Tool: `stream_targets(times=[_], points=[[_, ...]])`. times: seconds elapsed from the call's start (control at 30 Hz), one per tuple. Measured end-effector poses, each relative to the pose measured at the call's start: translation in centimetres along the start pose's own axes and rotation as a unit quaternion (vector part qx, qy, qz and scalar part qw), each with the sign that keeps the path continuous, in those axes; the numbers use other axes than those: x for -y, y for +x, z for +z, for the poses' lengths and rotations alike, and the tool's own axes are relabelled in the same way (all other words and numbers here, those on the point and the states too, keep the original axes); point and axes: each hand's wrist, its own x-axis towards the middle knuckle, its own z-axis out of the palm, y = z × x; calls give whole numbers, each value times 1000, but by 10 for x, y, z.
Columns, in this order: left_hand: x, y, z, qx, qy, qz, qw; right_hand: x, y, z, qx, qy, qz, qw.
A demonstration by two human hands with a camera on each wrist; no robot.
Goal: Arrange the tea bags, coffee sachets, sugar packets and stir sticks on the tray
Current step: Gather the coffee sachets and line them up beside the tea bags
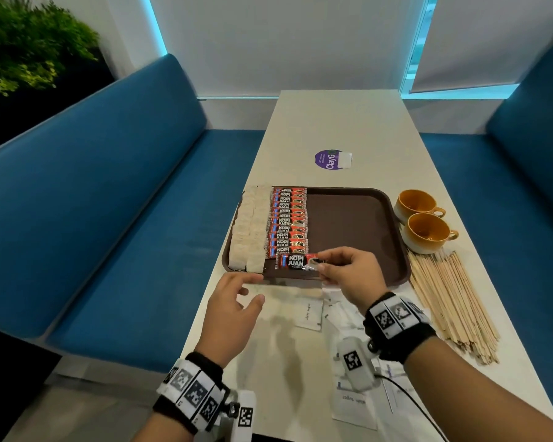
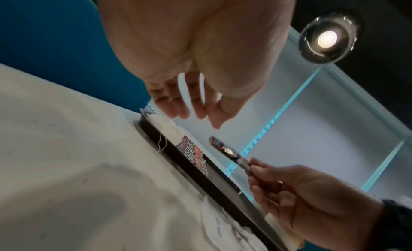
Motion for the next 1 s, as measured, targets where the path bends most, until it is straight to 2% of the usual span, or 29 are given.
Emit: stream_targets(times=[0.2,0.43,0.57,1.0], points=[[2,38,10,127,159,-20,979,-11,46,20,-20,-122,10,992],[-3,64,24,195,285,12,938,-11,60,36,6,-170,33,985],[-5,67,34,216,333,-4,918,-16,65,38,-3,-225,37,974],[-8,68,40,243,360,-42,900,-17,74,41,-13,-288,45,957]])
